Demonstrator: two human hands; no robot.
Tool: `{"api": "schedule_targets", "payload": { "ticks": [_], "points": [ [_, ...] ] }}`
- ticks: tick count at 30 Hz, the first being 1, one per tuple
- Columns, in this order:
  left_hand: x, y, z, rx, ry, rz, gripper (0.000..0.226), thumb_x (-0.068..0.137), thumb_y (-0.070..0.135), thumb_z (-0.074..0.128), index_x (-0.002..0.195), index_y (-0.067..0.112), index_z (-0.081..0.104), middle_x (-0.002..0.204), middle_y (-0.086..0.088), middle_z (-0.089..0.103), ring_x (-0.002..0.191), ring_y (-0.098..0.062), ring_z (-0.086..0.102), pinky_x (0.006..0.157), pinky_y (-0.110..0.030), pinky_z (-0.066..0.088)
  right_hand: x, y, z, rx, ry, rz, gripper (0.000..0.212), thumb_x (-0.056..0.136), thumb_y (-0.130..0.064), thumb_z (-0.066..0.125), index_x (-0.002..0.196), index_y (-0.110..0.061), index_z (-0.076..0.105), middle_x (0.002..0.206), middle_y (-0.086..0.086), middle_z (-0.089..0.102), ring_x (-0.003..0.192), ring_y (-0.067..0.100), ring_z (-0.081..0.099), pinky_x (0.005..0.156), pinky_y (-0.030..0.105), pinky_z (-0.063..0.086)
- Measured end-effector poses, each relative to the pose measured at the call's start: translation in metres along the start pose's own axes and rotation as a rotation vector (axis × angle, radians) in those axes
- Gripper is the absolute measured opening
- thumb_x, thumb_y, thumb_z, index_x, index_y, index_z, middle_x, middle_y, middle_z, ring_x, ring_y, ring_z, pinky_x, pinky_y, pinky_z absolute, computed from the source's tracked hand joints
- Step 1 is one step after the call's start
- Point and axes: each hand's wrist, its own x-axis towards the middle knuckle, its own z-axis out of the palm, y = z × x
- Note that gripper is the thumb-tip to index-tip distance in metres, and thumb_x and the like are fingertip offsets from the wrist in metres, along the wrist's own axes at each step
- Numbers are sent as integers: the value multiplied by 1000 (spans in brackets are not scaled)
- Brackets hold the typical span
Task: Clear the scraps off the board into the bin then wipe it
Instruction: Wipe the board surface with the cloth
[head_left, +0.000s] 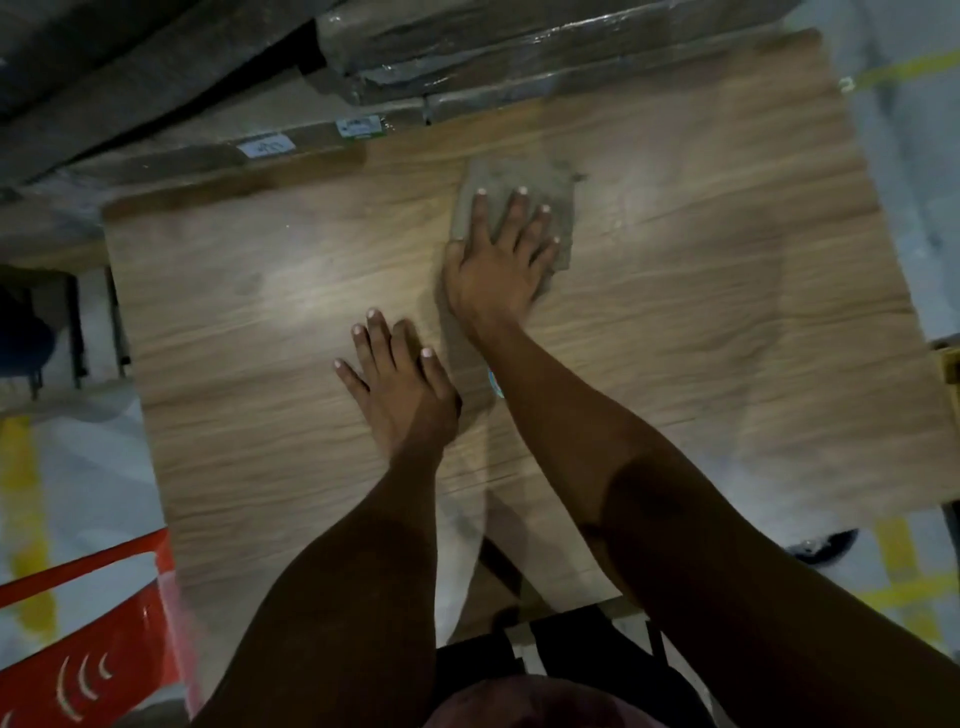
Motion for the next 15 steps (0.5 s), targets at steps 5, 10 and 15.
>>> {"api": "schedule_targets", "payload": {
  "ticks": [5, 10, 15],
  "points": [
    [1, -1, 1, -24, 21, -9, 53, 100, 35, 35, 151, 20, 39, 171, -5, 20, 159, -27, 12, 125, -62, 8, 18, -17, 4, -162, -86, -621, 66, 95, -53, 33, 160, -39, 29, 172, 7, 19, 157, 38, 15, 123, 59, 13],
    [2, -1, 5, -38, 56, 1, 52, 99, 34, 42, 149, 21, 43, 169, -6, 24, 158, -28, 17, 125, -62, 9, 73, 4, -16, -107, -28, -250, 66, 100, -54, 31, 163, -39, 17, 173, 7, 8, 158, 39, 6, 125, 57, 6],
    [3, -3, 5, -32, 21, -18, 52, 99, 35, 40, 150, 23, 42, 170, -3, 21, 159, -26, 12, 125, -61, 7, 75, -15, -23, -9, -84, -33, 66, 102, -50, 32, 164, -37, 13, 173, 10, -1, 158, 41, -4, 124, 61, 0]
  ]
}}
